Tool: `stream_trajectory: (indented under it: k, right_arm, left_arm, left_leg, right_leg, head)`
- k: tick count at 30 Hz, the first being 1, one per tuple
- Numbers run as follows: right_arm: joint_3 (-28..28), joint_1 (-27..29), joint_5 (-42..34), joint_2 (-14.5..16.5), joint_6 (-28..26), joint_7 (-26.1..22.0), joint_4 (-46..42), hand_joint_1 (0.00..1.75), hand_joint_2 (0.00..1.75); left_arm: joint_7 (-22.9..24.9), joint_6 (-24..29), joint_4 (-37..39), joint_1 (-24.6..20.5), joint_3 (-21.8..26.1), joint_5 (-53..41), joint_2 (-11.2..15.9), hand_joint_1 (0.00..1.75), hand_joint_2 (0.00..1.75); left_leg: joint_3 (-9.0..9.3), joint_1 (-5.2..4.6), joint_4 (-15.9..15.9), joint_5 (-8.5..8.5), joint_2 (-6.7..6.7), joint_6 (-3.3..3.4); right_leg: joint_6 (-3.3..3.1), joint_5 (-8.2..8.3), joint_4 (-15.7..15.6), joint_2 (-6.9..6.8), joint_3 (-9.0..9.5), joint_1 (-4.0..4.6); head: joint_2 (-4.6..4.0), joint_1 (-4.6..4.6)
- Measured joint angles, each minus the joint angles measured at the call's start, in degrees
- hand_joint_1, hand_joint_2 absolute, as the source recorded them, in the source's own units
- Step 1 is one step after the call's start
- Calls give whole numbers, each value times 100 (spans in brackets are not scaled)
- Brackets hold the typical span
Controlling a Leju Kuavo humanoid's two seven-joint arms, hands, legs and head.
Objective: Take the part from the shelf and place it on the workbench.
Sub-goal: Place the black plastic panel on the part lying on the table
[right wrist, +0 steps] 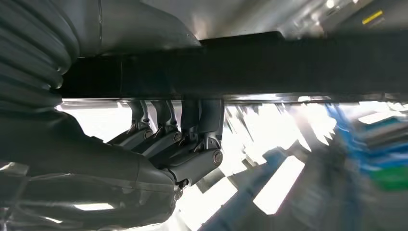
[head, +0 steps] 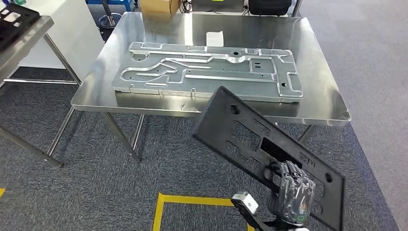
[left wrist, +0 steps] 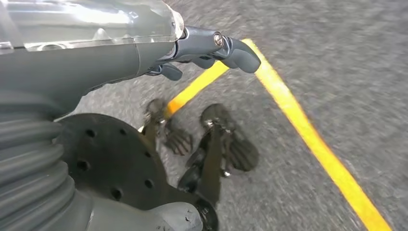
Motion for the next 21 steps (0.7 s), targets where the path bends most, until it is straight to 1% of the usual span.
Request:
stream_trajectory:
  k: [1, 2, 3, 4, 5, 6, 7, 8, 9, 10, 11, 12, 13, 14, 15, 16, 17, 18, 19, 20, 21]
  right_arm:
    - [4, -222, 320, -140, 69, 163, 100, 175, 175]
    - [29, -443, 522, -321, 180, 360, 203, 175, 175]
    - [101, -679, 610, -546, 335, 626, 310, 175, 175]
    - [259, -950, 640, -829, 525, 983, 424, 175, 175]
    - [519, -1267, 650, -1156, 731, 1422, 554, 175, 175]
    - [853, -1623, 657, -1493, 926, 1867, 695, 175, 175]
    - [1241, -1979, 659, -1811, 1093, 2256, 836, 175, 175]
    - [1652, -2320, 659, -2084, 1229, 2557, 972, 175, 175]
    - [2079, -2626, 660, -2314, 1336, 2763, 1109, 175, 175]
    - [2501, -2896, 660, -2513, 1419, 2892, 1242, 175, 175]
    - [2904, -3135, 660, -2682, 1488, 2962, 1366, 175, 175]
    - [3267, -3337, 658, -2819, 1545, 3001, 1471, 175, 175]
    - [3568, -3520, 658, -2927, 1588, 3014, 1550, 175, 175]
    - [3820, -3694, 659, -3012, 1620, 3019, 1609, 175, 175]
    - [4030, -3857, 659, -3082, 1637, 3025, 1660, 175, 175]
    - [4200, -4004, 660, -3144, 1644, 3029, 1714, 175, 175]
    - [4344, -4124, 660, -3196, 1647, 3033, 1768, 175, 175]
    - [4472, -4210, 660, -3241, 1653, 3037, 1821, 175, 175]
    - [4583, -4276, 660, -3283, 1663, 3033, 1868, 175, 175]
    - [4683, -4325, 660, -3315, 1675, 3016, 1907, 175, 175]
    - [4760, -4360, 660, -3337, 1689, 2980, 1941, 175, 175]
  left_arm:
    - [12, -5, 3, -17, -47, -61, 7, 0, 175]
    - [23, -12, 5, -30, -86, -116, 14, 0, 175]
    - [33, -20, 9, -34, -119, -162, 20, 0, 175]
    - [43, -31, 14, -31, -150, -207, 24, 0, 175]
    - [52, -44, 22, -25, -182, -250, 29, 0, 175]
    - [57, -61, 32, -17, -213, -284, 35, 0, 175]
    - [59, -79, 43, -11, -240, -318, 44, 0, 175]
    - [60, -94, 53, -7, -261, -346, 52, 0, 175]
    - [60, -106, 63, 5, -277, -367, 59, 0, 175]
    - [60, -113, 74, 10, -290, -393, 67, 0, 175]
    - [60, -116, 85, 11, -305, -412, 74, 0, 175]
    - [58, -119, 93, 9, -322, -436, 81, 0, 175]
    - [50, -117, 99, -7, -339, -459, 89, 0, 175]
    - [37, -113, 103, -20, -355, -476, 95, 0, 175]
    - [20, -109, 104, -29, -370, -491, 99, 0, 175]
    - [1, -105, 105, -35, -380, -499, 102, 0, 175]
    - [-16, -104, 108, -35, -386, -502, 103, 0, 175]
    - [-29, -104, 111, -32, -389, -506, 106, 0, 175]
    - [-37, -104, 113, -28, -390, -513, 109, 0, 175]
    - [-42, -105, 115, -23, -391, -521, 115, 0, 175]
    - [-43, -110, 116, -16, -391, -531, 124, 0, 175]
  left_leg:
    - [112, 18, -84, -37, -5, 25]
    - [234, 38, -169, -71, -11, 43]
    - [360, 43, -242, -120, -18, 56]
    - [489, 46, -303, -179, -29, 62]
    - [621, 48, -344, -248, -40, 59]
    - [757, 51, -370, -332, -48, 51]
    - [889, 54, -380, -424, -56, 38]
    - [1023, 57, -383, -528, -59, 22]
    - [1136, 58, -385, -636, -65, 3]
    - [1245, 53, -362, -745, -80, -21]
    - [1317, 43, -344, -848, -97, -54]
    - [1378, 35, -329, -931, -117, -93]
    - [1401, 33, -272, -952, -135, -133]
    - [1336, 36, -154, -907, -140, -174]
    - [1219, 46, 75, -810, -126, -208]
    - [1019, 53, 391, -717, -100, -237]
    - [790, 57, 735, -706, -71, -263]
    - [566, 61, 1040, -810, -42, -283]
    - [357, 63, 1263, -1011, -26, -296]
    - [180, 64, 1390, -1223, -19, -304]
    - [51, 64, 1400, -1360, -14, -308]
  right_leg:
    - [28, 167, 400, -18, -260, -4]
    - [56, 247, 807, -37, -569, -10]
    - [86, 193, 1124, -52, -880, -18]
    - [108, -11, 1308, -55, -1164, -30]
    - [128, -289, 1359, -57, -1403, -43]
    - [141, -545, 1298, -60, -1603, -54]
    - [147, -676, 1135, -63, -1752, -60]
    - [150, -577, 883, -65, -1861, -62]
    - [141, -140, 554, -69, -1936, -62]
    - [119, 446, 245, -77, -1987, -52]
    - [75, 959, 41, -82, -2008, -34]
    - [20, 1314, -62, -91, -2014, -16]
    - [-44, 1389, -62, -101, -2006, 6]
    - [-103, 1325, -42, -106, -1975, 9]
    - [-153, 1281, -69, -115, -1933, 4]
    - [-200, 1244, -112, -121, -1871, -1]
    - [-236, 1207, -162, -123, -1793, -9]
    - [-265, 1159, -199, -125, -1712, -8]
    - [-282, 1103, -220, -123, -1634, -6]
    - [-286, 1043, -230, -115, -1558, -5]
    - [-285, 979, -232, -103, -1479, -4]
  head:
    - [0, 5]
    - [0, 12]
    - [0, 24]
    - [-1, 26]
    - [-1, 29]
    - [-1, 35]
    - [-2, 38]
    - [-1, 43]
    - [-1, 48]
    - [-1, 46]
    - [-1, 37]
    - [-1, 21]
    - [-1, 7]
    - [-1, -2]
    - [0, -6]
    - [0, -5]
    - [0, -6]
    - [0, -8]
    - [-1, -9]
    - [-1, -10]
    - [-1, -10]
